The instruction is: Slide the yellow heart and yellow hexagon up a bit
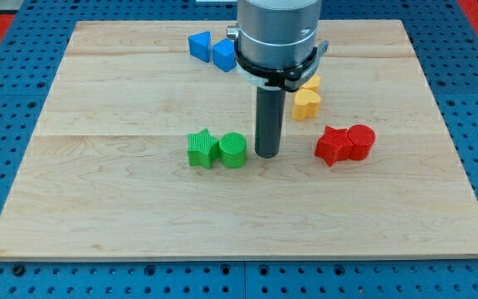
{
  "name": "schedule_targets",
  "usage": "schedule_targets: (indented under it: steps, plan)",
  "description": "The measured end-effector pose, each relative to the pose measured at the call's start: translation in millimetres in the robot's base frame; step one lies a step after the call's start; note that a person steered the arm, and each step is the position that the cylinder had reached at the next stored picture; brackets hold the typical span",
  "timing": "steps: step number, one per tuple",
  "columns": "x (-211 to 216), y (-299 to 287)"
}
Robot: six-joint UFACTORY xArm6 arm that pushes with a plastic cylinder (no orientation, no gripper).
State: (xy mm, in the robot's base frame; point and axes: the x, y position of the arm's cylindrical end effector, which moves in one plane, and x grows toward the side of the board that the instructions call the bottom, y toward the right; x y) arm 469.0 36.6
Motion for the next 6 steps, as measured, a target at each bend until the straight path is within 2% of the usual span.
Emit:
schedule_targets:
  steps: [2, 3, 4, 5, 6]
  plan:
    - [-14.9, 46.1]
    - [-43.8, 56.6]
    - [-84.0, 48.3]
    - [-104.2, 43.4]
    - [-103.8, 43.4]
